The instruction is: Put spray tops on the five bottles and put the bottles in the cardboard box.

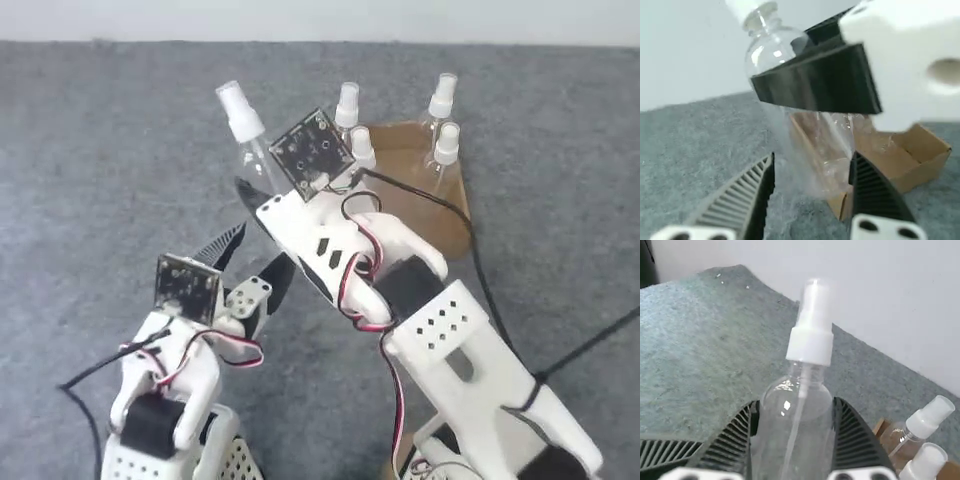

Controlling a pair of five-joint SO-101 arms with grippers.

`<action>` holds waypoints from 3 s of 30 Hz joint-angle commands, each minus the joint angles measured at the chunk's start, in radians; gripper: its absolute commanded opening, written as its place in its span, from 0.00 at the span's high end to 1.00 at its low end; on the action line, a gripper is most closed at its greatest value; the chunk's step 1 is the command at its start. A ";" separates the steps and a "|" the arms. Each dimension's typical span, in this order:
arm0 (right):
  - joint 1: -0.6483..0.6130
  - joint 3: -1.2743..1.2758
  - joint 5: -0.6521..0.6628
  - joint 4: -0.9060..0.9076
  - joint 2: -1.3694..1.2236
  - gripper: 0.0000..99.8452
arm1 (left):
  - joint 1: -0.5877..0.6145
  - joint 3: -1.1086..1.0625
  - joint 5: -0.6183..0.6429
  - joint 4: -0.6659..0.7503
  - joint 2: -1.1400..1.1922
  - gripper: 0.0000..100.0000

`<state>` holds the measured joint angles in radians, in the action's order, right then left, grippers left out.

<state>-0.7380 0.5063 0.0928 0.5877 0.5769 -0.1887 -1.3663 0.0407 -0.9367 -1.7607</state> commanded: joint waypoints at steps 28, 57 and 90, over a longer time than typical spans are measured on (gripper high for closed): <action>0.501 -0.161 0.135 0.433 0.196 0.99 | 0.009 0.001 -0.011 0.092 0.157 0.79; 0.532 0.284 0.124 -0.242 -0.085 0.99 | 0.009 -0.005 -0.015 0.094 0.158 0.99; 0.522 0.462 0.064 -0.423 -0.199 0.99 | 0.009 -0.005 -0.015 0.094 0.158 0.99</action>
<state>-0.2163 0.9666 0.1634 0.1688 0.3744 -0.1826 -1.3786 0.0315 -0.8707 -1.6088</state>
